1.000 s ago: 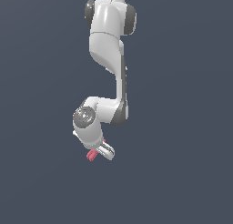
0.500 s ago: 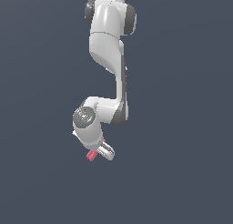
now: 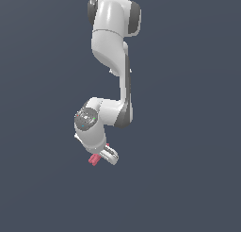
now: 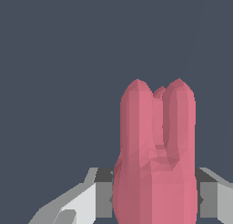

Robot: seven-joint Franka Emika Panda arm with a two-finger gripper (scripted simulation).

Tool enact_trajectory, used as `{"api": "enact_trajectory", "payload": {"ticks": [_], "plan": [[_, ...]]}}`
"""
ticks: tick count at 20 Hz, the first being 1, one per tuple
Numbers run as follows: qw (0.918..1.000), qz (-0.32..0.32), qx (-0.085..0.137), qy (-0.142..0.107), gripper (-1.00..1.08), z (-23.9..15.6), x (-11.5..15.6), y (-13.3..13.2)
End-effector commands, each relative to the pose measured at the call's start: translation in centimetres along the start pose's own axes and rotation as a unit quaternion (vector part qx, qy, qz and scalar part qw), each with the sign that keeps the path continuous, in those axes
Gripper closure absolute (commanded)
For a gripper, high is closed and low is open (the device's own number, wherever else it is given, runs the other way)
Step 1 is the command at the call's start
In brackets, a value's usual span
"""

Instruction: Pick up the object and move it to a goal position.

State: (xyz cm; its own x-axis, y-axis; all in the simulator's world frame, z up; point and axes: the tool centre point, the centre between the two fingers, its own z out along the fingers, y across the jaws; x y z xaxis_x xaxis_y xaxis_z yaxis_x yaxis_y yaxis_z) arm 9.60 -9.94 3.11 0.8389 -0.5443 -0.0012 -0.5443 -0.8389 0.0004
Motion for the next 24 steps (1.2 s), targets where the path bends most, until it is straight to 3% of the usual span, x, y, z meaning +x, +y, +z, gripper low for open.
{"api": "enact_trajectory", "payload": {"ticks": [1,10,24], "plan": [[1.0000,0.000,0.000,0.001,1.08,-0.8,-0.1,0.2],[1.0000,0.000,0.001,0.000,1.08,-6.5,-1.3,1.7],[1.0000,0.001,0.001,0.000,1.08,-21.5,-4.4,5.8]]}}
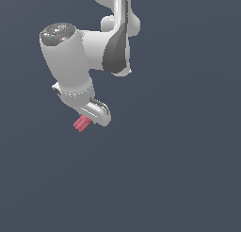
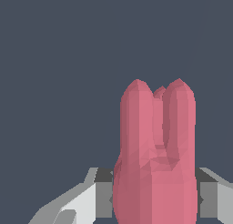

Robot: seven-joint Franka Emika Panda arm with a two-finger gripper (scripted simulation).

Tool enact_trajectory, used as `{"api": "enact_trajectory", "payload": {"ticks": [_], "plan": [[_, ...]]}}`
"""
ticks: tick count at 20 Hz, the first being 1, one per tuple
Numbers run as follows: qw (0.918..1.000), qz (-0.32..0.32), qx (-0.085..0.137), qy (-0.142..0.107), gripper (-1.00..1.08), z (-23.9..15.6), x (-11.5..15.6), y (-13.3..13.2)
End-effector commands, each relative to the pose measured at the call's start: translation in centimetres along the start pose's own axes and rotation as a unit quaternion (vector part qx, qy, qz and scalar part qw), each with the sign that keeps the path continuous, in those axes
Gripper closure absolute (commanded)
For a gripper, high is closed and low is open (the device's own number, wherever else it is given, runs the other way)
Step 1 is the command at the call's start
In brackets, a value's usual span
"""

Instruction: Pick up the object and move it to a goal position.

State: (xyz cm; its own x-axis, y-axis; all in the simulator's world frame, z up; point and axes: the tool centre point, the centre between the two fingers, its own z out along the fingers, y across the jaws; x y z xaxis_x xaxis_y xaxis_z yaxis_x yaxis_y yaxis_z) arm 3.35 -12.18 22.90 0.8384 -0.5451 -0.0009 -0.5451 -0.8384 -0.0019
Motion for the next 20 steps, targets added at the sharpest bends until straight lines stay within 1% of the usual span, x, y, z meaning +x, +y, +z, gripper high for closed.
{"api": "enact_trajectory", "payload": {"ticks": [1,12,16,20], "plan": [[1.0000,0.000,0.000,0.000,1.08,-2.9,-0.6,0.8],[1.0000,0.000,-0.001,0.000,1.08,-14.7,-2.7,3.8],[1.0000,0.000,-0.001,0.000,1.08,-17.8,-3.2,4.5],[1.0000,0.000,-0.001,0.000,1.08,-19.9,-3.4,5.0]]}}
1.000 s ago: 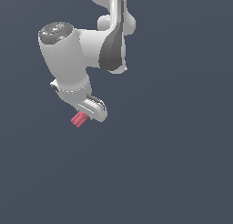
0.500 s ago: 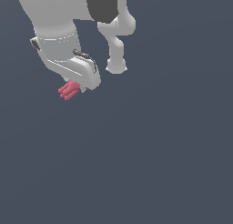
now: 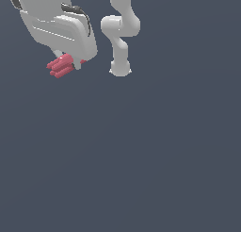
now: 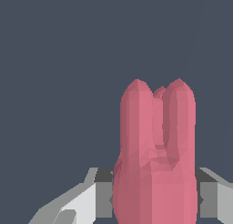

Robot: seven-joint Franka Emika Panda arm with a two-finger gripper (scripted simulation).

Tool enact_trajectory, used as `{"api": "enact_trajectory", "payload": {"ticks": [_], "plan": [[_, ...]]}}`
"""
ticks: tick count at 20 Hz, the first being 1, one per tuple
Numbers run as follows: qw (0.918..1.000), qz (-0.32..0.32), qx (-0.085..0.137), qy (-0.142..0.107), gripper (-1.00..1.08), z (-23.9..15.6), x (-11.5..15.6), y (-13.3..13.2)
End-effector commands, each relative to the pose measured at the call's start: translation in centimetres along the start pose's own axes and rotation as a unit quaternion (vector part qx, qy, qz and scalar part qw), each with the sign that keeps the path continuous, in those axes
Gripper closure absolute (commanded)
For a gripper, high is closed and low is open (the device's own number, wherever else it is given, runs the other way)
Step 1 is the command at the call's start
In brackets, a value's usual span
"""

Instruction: Pick up the object and move it to a goal position.

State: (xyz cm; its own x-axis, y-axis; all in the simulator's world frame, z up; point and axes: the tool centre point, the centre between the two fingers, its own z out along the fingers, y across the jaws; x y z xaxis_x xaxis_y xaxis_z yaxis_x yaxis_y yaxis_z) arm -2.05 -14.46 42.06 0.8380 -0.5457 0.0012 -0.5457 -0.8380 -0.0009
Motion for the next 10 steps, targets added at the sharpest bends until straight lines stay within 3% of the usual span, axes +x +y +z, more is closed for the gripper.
{"api": "enact_trajectory", "payload": {"ticks": [1,10], "plan": [[1.0000,0.000,0.000,-0.001,1.08,-1.1,-0.2,0.2],[1.0000,-0.001,0.000,-0.001,1.08,-2.1,-0.2,0.4]]}}
